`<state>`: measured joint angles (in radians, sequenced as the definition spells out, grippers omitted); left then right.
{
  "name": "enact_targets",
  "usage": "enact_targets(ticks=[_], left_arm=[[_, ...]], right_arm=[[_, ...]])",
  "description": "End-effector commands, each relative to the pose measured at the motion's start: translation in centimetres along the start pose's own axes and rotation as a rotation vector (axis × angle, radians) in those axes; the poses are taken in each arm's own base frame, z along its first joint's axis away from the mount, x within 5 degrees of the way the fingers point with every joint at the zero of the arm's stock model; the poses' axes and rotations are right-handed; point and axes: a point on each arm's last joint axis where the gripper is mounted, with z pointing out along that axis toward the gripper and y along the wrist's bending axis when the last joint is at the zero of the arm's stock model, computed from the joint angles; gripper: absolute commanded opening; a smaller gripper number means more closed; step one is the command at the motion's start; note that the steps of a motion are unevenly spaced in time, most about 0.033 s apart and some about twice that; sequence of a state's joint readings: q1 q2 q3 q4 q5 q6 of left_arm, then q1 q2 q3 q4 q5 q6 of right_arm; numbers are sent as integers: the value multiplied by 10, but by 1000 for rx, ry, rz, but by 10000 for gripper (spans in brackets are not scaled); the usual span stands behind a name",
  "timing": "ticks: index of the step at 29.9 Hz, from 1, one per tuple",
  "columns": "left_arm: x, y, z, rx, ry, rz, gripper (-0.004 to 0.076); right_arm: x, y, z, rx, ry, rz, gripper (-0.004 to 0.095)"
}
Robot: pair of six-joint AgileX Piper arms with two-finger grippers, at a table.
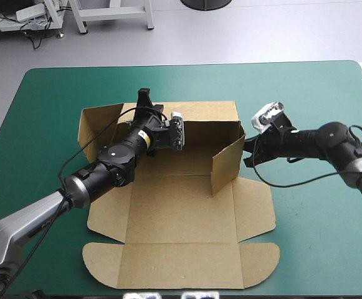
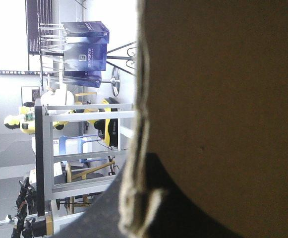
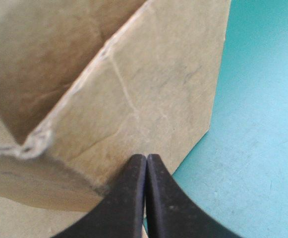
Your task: Fold the box
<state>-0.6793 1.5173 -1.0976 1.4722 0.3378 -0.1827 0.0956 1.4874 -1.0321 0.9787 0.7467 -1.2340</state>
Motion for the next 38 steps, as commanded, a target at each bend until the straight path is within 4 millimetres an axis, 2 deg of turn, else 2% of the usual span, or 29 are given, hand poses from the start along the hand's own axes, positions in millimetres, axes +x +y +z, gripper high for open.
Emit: enact_targets(ticks=[1,6,11,13,15,17,18,20,22,38], left_arm=[[0,13,-11,-43,-24,-14,-9],[4,-5,-9,5,-9,3,-9],[4,-8,-9,16,-18,-69,-9],[3,-8,-9,19,-31,-71,-9],[2,-8,-9,20,-35,-75,-9],[-1,-9,-10,23,-48,-76,-9],[-1,-9,-10,22,-46,-76,-9],[-5,-10,-11,25,-60,-75,-9],[-5,-10,-11,26,-59,-78,-9],[-6,-18,-5,67,-53,-149,-9]], right_arm=[[4,10,-20,105,-167,-38,-20],[28,19,-18,105,-195,-42,-20],[29,21,-15,69,-198,-16,-14],[29,21,-15,62,-199,-17,26],[28,25,-15,27,-197,-33,124],[27,27,-16,-5,-194,-51,272],[27,29,-16,-20,-193,-55,391],[27,29,-16,-23,-195,-49,558],[27,29,-16,-25,-195,-47,662],[14,31,-16,-17,-320,79,670]])
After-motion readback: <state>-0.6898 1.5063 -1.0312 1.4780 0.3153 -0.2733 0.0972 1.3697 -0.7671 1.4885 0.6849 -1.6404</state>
